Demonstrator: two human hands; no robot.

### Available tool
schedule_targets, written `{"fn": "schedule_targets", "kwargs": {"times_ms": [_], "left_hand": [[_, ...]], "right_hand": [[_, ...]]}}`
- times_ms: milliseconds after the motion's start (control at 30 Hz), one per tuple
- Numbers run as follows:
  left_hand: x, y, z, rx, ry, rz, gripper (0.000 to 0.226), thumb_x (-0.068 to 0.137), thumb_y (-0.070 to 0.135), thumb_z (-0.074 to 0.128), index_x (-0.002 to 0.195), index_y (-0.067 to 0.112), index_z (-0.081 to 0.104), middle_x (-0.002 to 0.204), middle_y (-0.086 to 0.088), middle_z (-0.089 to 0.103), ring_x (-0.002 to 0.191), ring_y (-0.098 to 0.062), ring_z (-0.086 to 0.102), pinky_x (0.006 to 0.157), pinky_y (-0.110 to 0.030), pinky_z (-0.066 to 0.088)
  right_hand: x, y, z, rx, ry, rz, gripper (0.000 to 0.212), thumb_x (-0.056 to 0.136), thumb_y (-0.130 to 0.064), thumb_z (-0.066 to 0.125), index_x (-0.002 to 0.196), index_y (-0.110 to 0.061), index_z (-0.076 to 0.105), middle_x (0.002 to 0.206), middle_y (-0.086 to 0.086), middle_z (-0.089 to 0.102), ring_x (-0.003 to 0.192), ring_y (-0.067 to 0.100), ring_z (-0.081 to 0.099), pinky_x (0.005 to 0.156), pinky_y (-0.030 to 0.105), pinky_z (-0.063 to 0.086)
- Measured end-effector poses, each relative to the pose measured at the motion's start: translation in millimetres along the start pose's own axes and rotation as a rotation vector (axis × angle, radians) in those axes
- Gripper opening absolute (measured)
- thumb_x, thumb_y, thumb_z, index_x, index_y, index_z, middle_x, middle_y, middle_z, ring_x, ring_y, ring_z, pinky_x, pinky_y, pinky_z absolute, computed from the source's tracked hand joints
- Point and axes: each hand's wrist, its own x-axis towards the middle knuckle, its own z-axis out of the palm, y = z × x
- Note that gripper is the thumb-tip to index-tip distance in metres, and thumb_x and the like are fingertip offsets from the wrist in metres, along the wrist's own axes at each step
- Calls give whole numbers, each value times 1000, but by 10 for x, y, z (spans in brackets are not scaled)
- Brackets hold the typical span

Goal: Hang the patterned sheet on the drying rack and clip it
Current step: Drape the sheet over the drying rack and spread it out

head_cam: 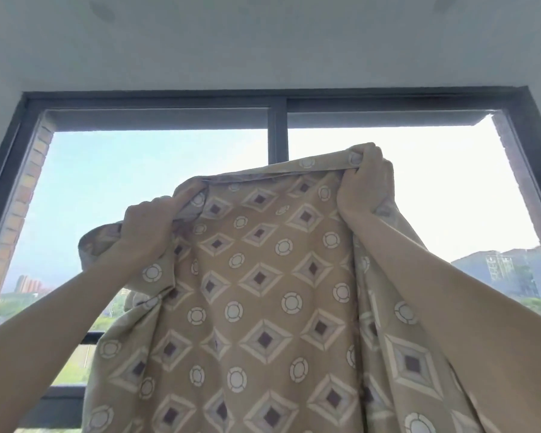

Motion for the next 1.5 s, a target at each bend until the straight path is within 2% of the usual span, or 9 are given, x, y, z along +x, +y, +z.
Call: {"fn": "schedule_targets", "kwargs": {"times_ms": [333, 500, 633, 767, 867, 1033, 1167, 1267, 1500], "left_hand": [[-459, -61, 990, -241, -135, 25, 64, 88, 50, 50, 143, 50, 17, 86, -7, 62, 76, -32, 61, 57, -31, 33], [-673, 41, 1522, -522, -564, 5, 62, 98, 36, 39, 139, 59, -2, 114, -18, 59, 80, -24, 56, 68, -32, 44], [-716, 153, 1809, -466, -700, 21, 59, 100, 38, 30, 139, 56, -10, 90, -16, 64, 64, -24, 60, 55, -26, 44], [-674, 156, 1959, -502, -650, 36, 57, 98, 44, 30, 133, 65, -11, 97, -19, 65, 67, -26, 59, 68, -38, 51], [-694, 78, 2070, -492, -623, 28, 62, 96, 46, 35, 127, 72, -12, 115, -19, 62, 85, -33, 62, 78, -42, 51], [-673, 12, 2117, -367, -706, -37, 59, 95, 44, 43, 140, 57, 7, 124, -20, 58, 99, -34, 59, 78, -31, 45], [-629, 27, 2114, -289, -756, -34, 60, 96, 34, 46, 143, 51, 11, 132, -18, 54, 104, -31, 59, 78, -29, 44], [-584, 82, 2071, -257, -799, -24, 58, 97, 30, 44, 144, 47, 15, 137, -17, 50, 105, -30, 58, 79, -27, 44], [-630, 134, 2026, -240, -764, -16, 53, 98, 28, 41, 144, 45, 21, 138, -16, 48, 109, -32, 56, 75, -27, 38]], "right_hand": [[-621, 589, 436, -79, -40, 53, 21, 88, 0, 40, 94, -9, 58, 95, -1, 62, 78, 9, 38, 59, 22, 23], [-862, 799, 582, -122, -20, 35, 21, 91, 0, 41, 94, -10, 60, 93, -2, 63, 75, 5, 40, 53, 7, 22], [-972, 969, 676, -139, -3, 15, 25, 90, 3, 41, 94, -11, 61, 92, -3, 64, 76, 5, 43, 53, 7, 23], [-1000, 1112, 730, -188, -15, 17, 22, 91, 1, 43, 95, -11, 61, 93, -3, 64, 76, 4, 44, 52, 7, 25], [-1085, 1238, 727, -244, -118, 8, 20, 89, 4, 43, 95, -6, 59, 90, 2, 64, 71, 10, 44, 55, 4, 30], [-1357, 1444, 732, -330, -374, 29, 16, 88, 0, 46, 98, -6, 57, 86, 10, 65, 67, 18, 49, 56, 24, 34], [-1436, 1370, 647, -260, -578, 77, 35, 74, 1, 52, 106, -11, 43, 88, 3, 48, 66, 14, 45, 59, 31, 40], [-1474, 1286, 550, -73, -750, -14, 40, 73, -1, 55, 99, -15, 28, 86, 1, 34, 65, 9, 33, 58, 28, 39], [-1641, 1260, 327, -74, -1086, -242, 20, 92, -20, 57, 96, -8, 42, 60, 4, 56, 41, 9, 45, 41, 17, 40]]}}
